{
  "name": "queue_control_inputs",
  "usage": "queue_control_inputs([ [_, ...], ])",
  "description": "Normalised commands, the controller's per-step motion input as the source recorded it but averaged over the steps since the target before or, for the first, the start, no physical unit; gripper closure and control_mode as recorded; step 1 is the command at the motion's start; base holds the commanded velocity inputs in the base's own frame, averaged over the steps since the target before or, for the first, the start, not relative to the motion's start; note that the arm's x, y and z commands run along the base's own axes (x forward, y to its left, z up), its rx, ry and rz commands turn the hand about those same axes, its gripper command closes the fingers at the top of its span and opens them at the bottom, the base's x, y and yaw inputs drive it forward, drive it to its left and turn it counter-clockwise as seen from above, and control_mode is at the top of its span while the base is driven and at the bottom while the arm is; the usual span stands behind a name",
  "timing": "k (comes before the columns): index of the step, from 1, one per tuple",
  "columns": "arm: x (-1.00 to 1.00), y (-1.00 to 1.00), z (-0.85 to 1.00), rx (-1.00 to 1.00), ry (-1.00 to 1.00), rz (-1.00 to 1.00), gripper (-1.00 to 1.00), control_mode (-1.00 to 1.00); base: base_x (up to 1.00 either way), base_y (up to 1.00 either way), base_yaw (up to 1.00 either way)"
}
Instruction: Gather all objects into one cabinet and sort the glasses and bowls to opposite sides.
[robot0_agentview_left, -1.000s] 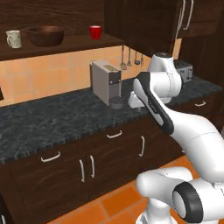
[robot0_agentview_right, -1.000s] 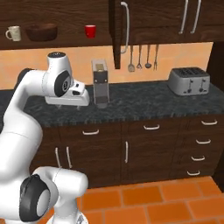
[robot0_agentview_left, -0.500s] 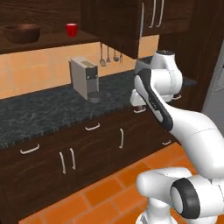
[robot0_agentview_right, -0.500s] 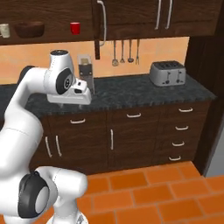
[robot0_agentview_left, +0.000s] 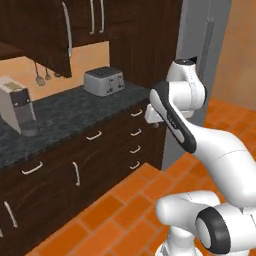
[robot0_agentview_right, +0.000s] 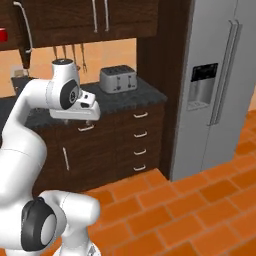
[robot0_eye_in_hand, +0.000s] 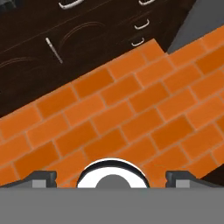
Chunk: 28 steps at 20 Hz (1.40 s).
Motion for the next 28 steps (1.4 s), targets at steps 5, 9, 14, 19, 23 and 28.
queue_control_inputs([
  [5,0.00,0.00,0.00,0.00,0.00,0.00,-1.00,1.00,0.00,-0.60,-0.51],
  [9,0.00,0.00,0.00,0.00,0.00,0.00,-1.00,1.00,0.00,-0.48,-0.46],
  [14,0.00,0.00,0.00,0.00,0.00,0.00,-1.00,1.00,0.00,-0.39,-0.44],
  [19,0.00,0.00,0.00,0.00,0.00,0.00,-1.00,1.00,0.00,-0.35,-0.52],
  [23,0.00,0.00,0.00,0.00,0.00,0.00,-1.00,1.00,0.00,-0.31,-0.54],
  [28,0.00,0.00,0.00,0.00,0.00,0.00,-1.00,1.00,-0.11,-0.45,-0.61],
])
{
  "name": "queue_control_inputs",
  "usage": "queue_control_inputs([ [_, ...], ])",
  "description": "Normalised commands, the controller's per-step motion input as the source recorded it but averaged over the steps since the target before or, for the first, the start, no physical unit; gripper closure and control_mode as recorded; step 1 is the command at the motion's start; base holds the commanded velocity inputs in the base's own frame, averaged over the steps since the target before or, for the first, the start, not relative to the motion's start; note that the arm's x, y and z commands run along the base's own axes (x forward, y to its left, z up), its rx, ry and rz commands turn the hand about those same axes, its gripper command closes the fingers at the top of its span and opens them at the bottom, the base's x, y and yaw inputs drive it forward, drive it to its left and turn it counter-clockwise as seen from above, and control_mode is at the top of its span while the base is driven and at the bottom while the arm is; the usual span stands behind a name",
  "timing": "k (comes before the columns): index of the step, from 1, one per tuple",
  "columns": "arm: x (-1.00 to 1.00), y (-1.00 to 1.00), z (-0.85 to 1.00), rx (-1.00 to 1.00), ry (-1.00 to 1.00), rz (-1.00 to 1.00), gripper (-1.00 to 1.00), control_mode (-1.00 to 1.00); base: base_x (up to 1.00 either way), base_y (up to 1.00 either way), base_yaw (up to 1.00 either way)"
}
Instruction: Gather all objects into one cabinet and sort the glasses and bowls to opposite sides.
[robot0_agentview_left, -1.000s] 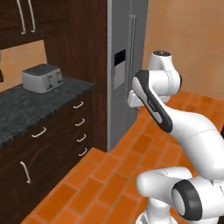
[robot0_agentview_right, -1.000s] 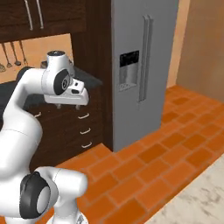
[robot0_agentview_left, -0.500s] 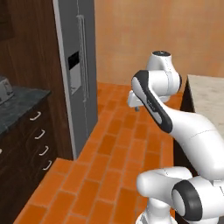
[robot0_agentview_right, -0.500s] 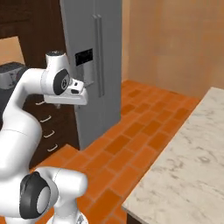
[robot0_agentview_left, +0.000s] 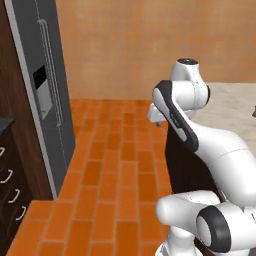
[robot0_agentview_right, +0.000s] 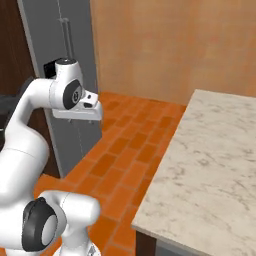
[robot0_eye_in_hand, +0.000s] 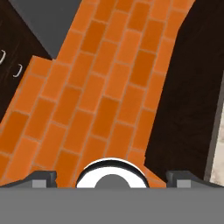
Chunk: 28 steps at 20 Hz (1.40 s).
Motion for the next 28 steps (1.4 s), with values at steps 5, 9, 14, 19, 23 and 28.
queue_control_inputs([
  [5,0.00,0.00,0.00,0.00,0.00,0.00,-1.00,1.00,-0.07,-0.44,-0.62],
  [9,0.00,0.00,0.00,0.00,0.00,0.00,-1.00,1.00,-0.88,-0.35,-0.44],
  [14,0.00,0.00,0.00,0.00,0.00,0.00,-1.00,1.00,-0.94,-0.06,-0.42],
  [19,0.00,0.00,0.00,0.00,0.00,0.00,-1.00,1.00,-0.89,-0.16,-0.35],
  [23,0.00,0.00,0.00,0.00,0.00,0.00,-1.00,1.00,-1.00,0.03,-0.01],
  [28,0.00,0.00,0.00,0.00,0.00,0.00,-1.00,1.00,-0.49,-0.38,-0.30],
])
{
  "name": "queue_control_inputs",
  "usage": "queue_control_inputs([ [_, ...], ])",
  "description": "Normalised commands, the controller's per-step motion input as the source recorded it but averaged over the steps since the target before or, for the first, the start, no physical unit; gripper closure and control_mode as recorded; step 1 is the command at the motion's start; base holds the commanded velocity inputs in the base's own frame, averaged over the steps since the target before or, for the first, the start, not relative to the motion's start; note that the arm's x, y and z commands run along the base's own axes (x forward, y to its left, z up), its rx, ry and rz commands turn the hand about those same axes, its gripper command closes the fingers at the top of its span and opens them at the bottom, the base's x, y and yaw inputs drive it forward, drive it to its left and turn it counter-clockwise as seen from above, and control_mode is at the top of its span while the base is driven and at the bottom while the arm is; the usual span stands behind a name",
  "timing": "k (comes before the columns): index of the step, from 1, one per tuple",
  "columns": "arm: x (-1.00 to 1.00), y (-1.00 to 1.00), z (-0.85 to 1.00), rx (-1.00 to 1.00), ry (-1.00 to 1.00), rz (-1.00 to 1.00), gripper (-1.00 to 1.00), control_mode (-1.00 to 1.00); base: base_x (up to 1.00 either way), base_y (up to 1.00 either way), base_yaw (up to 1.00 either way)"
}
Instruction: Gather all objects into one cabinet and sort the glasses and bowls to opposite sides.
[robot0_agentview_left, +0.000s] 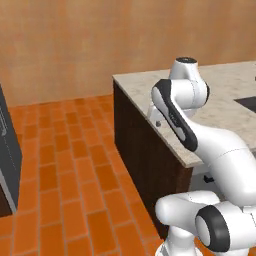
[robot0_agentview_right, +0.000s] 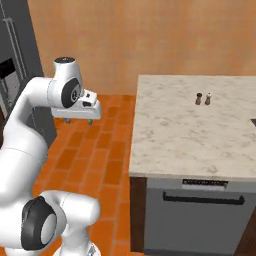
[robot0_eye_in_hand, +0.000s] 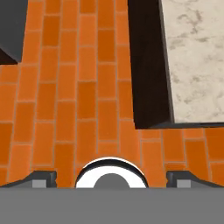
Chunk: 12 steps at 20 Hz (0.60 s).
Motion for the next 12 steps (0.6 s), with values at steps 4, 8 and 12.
queue_control_inputs([
  [4,0.00,0.00,0.00,0.00,0.00,0.00,-1.00,1.00,0.00,-0.79,-0.70],
  [8,0.00,0.00,0.00,0.00,0.00,0.00,-1.00,1.00,0.00,-0.65,-0.72],
  [12,0.00,0.00,0.00,0.00,0.00,0.00,-1.00,1.00,0.00,-0.60,-0.71],
])
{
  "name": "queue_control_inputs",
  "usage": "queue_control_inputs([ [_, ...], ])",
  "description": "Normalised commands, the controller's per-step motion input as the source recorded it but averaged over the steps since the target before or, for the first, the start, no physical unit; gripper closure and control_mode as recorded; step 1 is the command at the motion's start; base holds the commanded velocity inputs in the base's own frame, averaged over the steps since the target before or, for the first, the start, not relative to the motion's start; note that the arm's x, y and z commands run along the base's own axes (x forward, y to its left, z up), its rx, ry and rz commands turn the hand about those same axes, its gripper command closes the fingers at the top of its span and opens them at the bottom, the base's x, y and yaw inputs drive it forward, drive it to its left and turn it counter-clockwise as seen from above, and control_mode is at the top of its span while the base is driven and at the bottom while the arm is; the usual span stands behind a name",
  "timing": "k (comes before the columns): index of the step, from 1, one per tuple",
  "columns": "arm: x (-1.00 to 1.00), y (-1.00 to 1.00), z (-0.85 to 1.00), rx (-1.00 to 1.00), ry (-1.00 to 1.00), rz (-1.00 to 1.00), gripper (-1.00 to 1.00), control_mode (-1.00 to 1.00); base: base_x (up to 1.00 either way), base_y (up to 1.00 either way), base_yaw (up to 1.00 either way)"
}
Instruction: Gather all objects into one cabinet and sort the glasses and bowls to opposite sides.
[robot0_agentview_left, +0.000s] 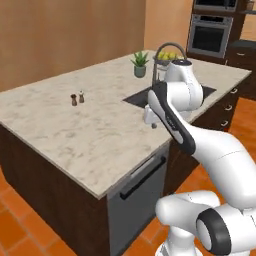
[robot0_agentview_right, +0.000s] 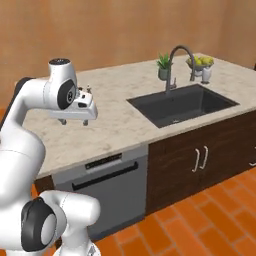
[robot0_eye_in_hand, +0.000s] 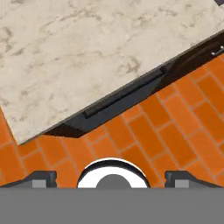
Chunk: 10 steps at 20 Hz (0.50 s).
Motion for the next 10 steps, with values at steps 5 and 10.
queue_control_inputs([
  [5,0.00,0.00,0.00,0.00,0.00,0.00,-1.00,1.00,0.16,-0.45,-0.76],
  [10,0.00,0.00,0.00,0.00,0.00,0.00,-1.00,1.00,0.42,-0.27,-0.78],
])
